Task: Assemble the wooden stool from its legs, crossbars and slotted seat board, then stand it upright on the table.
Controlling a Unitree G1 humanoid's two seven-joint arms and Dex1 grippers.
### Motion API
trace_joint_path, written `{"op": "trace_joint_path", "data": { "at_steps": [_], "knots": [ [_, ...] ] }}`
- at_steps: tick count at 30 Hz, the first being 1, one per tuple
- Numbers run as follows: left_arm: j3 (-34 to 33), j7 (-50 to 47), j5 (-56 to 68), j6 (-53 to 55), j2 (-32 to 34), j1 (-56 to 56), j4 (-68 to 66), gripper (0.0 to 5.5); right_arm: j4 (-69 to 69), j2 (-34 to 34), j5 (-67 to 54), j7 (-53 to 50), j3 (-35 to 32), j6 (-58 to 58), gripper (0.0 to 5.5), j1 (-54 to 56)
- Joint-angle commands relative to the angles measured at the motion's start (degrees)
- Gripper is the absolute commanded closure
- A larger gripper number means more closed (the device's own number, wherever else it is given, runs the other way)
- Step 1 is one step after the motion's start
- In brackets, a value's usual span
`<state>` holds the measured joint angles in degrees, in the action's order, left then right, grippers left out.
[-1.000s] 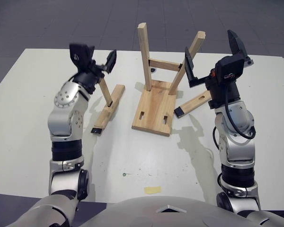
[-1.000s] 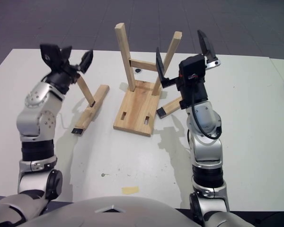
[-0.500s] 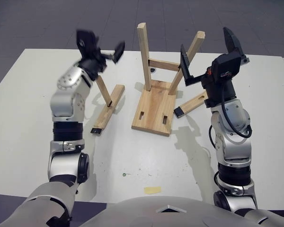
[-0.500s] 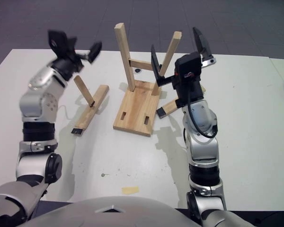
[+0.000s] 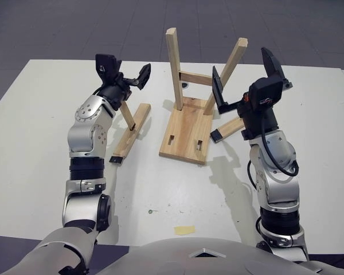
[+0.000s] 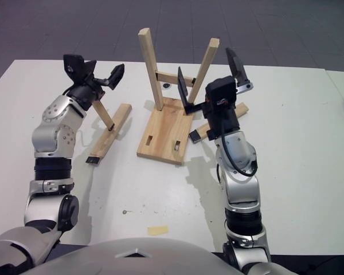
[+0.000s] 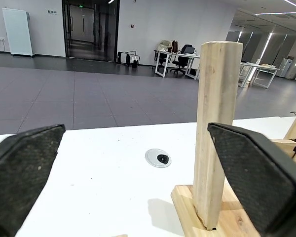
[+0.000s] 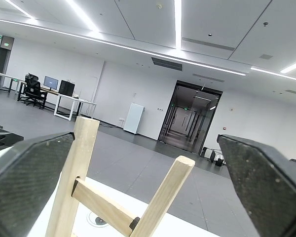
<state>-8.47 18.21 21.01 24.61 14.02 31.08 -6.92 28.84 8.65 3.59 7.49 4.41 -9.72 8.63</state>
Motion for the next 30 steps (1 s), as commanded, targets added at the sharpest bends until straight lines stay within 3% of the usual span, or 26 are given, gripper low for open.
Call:
{"op": "trace_joint_path", "data": {
  "at_steps": [1,8,18,30],
  "knots": [
    [-4.28,-3.22,3.09,4.42,2.08,5.30,7.25,0.12,1.02,0.20,0.06,0.06,-0.56,-0.91,0.10,0.43],
    [-9.50,-5.42,8.24,14.73,7.82,4.81,18.45,0.12,1.98,-0.09,-0.09,-0.17,-0.62,-1.42,0.10,-0.76],
    [-14.67,-3.49,12.30,29.32,16.03,-12.02,29.04,0.12,4.11,-0.74,0.93,-1.64,-0.29,-1.57,0.10,-4.74],
    [-8.38,-0.76,12.86,32.72,16.40,-18.37,29.26,0.12,4.14,-1.50,1.95,-1.98,0.24,-1.42,0.10,-5.82]
  ]
}}
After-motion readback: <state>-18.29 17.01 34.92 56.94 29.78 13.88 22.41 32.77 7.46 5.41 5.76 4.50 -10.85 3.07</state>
